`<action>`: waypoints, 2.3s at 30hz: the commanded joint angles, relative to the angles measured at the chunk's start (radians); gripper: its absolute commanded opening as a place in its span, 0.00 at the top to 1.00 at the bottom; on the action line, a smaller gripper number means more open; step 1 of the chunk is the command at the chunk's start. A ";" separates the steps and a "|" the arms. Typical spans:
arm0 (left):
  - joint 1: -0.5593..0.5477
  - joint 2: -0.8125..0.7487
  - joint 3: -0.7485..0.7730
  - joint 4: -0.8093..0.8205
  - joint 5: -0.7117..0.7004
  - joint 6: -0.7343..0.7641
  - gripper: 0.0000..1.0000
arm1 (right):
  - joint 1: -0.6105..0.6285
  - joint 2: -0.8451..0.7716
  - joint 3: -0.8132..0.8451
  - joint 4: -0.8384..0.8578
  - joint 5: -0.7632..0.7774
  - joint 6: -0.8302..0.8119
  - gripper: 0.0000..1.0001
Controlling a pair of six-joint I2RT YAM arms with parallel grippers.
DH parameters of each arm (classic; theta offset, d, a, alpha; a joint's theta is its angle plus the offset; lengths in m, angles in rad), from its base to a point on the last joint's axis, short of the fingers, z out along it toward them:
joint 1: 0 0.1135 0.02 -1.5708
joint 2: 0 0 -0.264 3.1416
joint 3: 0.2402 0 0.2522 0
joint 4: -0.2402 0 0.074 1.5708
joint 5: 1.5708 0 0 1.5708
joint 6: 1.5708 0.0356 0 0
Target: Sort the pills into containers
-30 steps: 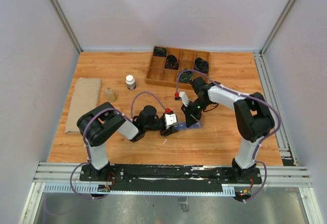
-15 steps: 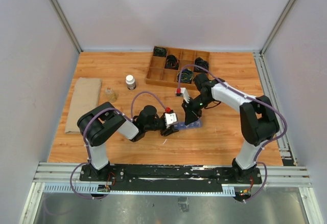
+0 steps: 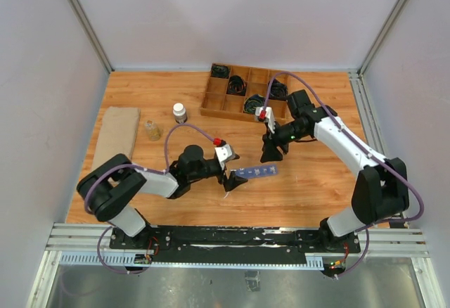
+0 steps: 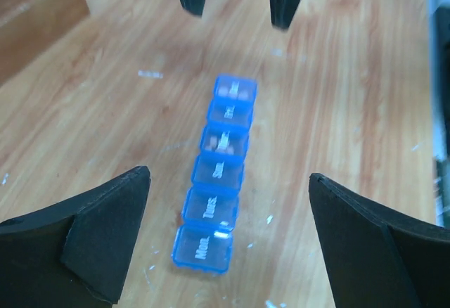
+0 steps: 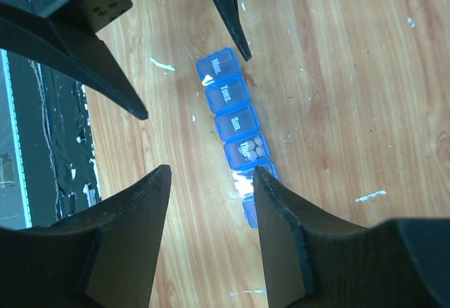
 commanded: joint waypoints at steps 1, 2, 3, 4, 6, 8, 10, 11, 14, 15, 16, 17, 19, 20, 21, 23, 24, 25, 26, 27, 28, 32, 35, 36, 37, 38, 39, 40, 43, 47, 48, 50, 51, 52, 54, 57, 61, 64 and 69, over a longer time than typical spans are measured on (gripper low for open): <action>-0.005 -0.140 -0.005 -0.025 -0.014 -0.170 0.01 | -0.026 -0.103 -0.025 0.013 -0.060 -0.031 0.45; -0.005 -0.170 0.001 -0.060 -0.015 -0.199 0.01 | -0.029 -0.129 -0.031 0.023 -0.064 -0.032 0.43; -0.005 -0.198 0.003 -0.083 -0.017 -0.234 0.01 | -0.035 -0.153 -0.039 0.034 -0.069 -0.032 0.41; -0.005 -0.225 0.001 -0.100 -0.024 -0.263 0.01 | -0.038 -0.180 -0.051 0.053 -0.072 -0.027 0.39; -0.003 -0.282 -0.009 -0.116 -0.045 -0.319 0.01 | -0.047 -0.230 -0.071 0.090 -0.070 -0.006 0.34; 0.009 -0.343 -0.022 -0.124 -0.061 -0.389 0.01 | -0.060 -0.273 -0.084 0.110 -0.081 0.007 0.31; 0.031 -0.383 -0.031 -0.125 -0.047 -0.462 0.01 | -0.078 -0.312 -0.093 0.132 -0.093 0.023 0.28; 0.043 -0.399 -0.034 -0.122 -0.033 -0.499 0.01 | -0.090 -0.333 -0.098 0.143 -0.099 0.032 0.27; 0.075 -0.437 -0.045 -0.108 -0.005 -0.601 0.01 | -0.125 -0.403 -0.112 0.170 -0.116 0.053 0.22; 0.085 -0.449 -0.047 -0.107 0.002 -0.630 0.01 | -0.137 -0.426 -0.116 0.180 -0.116 0.058 0.20; 0.095 -0.460 -0.048 -0.108 0.007 -0.655 0.01 | -0.148 -0.460 -0.120 0.190 -0.116 0.065 0.18; 0.104 -0.472 -0.049 -0.109 0.009 -0.677 0.01 | -0.157 -0.487 -0.127 0.202 -0.112 0.073 0.16; 0.121 -0.493 -0.049 -0.117 0.004 -0.722 0.01 | -0.172 -0.536 -0.140 0.222 -0.100 0.081 0.09; 0.131 -0.504 -0.046 -0.132 0.000 -0.745 0.01 | -0.180 -0.556 -0.147 0.233 -0.095 0.087 0.06; 0.141 -0.515 -0.040 -0.155 -0.007 -0.765 0.01 | -0.189 -0.570 -0.151 0.244 -0.092 0.095 0.04; 0.157 -0.546 -0.018 -0.213 -0.013 -0.787 0.01 | -0.214 -0.589 -0.153 0.261 -0.093 0.118 0.01; 0.160 -0.564 -0.007 -0.245 -0.019 -0.790 0.01 | -0.222 -0.595 -0.149 0.267 -0.093 0.130 0.01; 0.163 -0.587 0.002 -0.279 -0.026 -0.784 0.01 | -0.228 -0.600 -0.144 0.272 -0.093 0.142 0.01; 0.165 -0.612 0.014 -0.314 -0.035 -0.776 0.01 | -0.232 -0.604 -0.136 0.274 -0.090 0.154 0.01; 0.165 -0.639 0.025 -0.351 -0.046 -0.768 0.01 | -0.235 -0.608 -0.126 0.276 -0.086 0.164 0.01; 0.165 -0.664 0.040 -0.392 -0.062 -0.756 0.01 | -0.236 -0.610 -0.116 0.281 -0.077 0.176 0.01; 0.167 -0.771 0.111 -0.581 -0.121 -0.694 0.01 | -0.240 -0.610 -0.058 0.289 -0.048 0.260 0.01; 0.167 -0.841 0.165 -0.695 -0.167 -0.645 0.01 | -0.241 -0.602 -0.013 0.287 -0.075 0.320 0.01; 0.167 -0.868 0.185 -0.730 -0.188 -0.625 0.01 | -0.240 -0.602 0.001 0.288 -0.078 0.346 0.01; 0.167 -0.893 0.205 -0.767 -0.212 -0.606 0.01 | -0.240 -0.603 0.015 0.298 -0.079 0.383 0.01; 0.167 -0.918 0.229 -0.805 -0.243 -0.592 0.01 | -0.240 -0.606 0.023 0.319 -0.073 0.429 0.02; 0.167 -0.941 0.257 -0.835 -0.277 -0.579 0.01 | -0.240 -0.613 0.031 0.337 -0.068 0.463 0.01; 0.167 -0.964 0.276 -0.859 -0.297 -0.568 0.01 | -0.240 -0.621 0.042 0.342 -0.062 0.482 0.01; 0.167 -1.011 0.332 -0.899 -0.320 -0.538 0.01 | -0.240 -0.660 0.069 0.369 -0.049 0.510 0.01; 0.167 -1.030 0.406 -0.937 -0.308 -0.519 0.01 | -0.241 -0.708 0.100 0.401 -0.001 0.613 0.01; 0.167 -1.031 0.418 -0.941 -0.299 -0.519 0.01 | -0.240 -0.712 0.115 0.387 0.016 0.626 0.01; 0.167 -1.035 0.434 -0.942 -0.279 -0.521 0.01 | -0.240 -0.720 0.137 0.368 0.057 0.651 0.01; 0.167 -1.037 0.439 -0.942 -0.271 -0.525 0.01 | -0.241 -0.724 0.144 0.359 0.066 0.656 0.02; 0.167 -1.039 0.441 -0.943 -0.265 -0.528 0.01 | -0.241 -0.730 0.150 0.350 0.061 0.656 0.02; 0.167 -1.044 0.441 -0.946 -0.255 -0.533 0.01 | -0.242 -0.738 0.156 0.340 0.041 0.666 0.02; 0.167 -1.058 0.431 -0.948 -0.244 -0.537 0.01 | -0.246 -0.750 0.166 0.337 0.060 0.720 0.01; 0.166 -1.071 0.427 -0.956 -0.241 -0.535 0.01 | -0.250 -0.760 0.189 0.307 0.136 0.745 0.01; 0.167 -1.072 0.436 -0.970 -0.238 -0.525 0.01 | -0.251 -0.772 0.189 0.298 0.155 0.761 0.01; 0.167 -1.074 0.442 -0.973 -0.231 -0.524 0.01 | -0.256 -0.788 0.182 0.291 0.147 0.761 0.01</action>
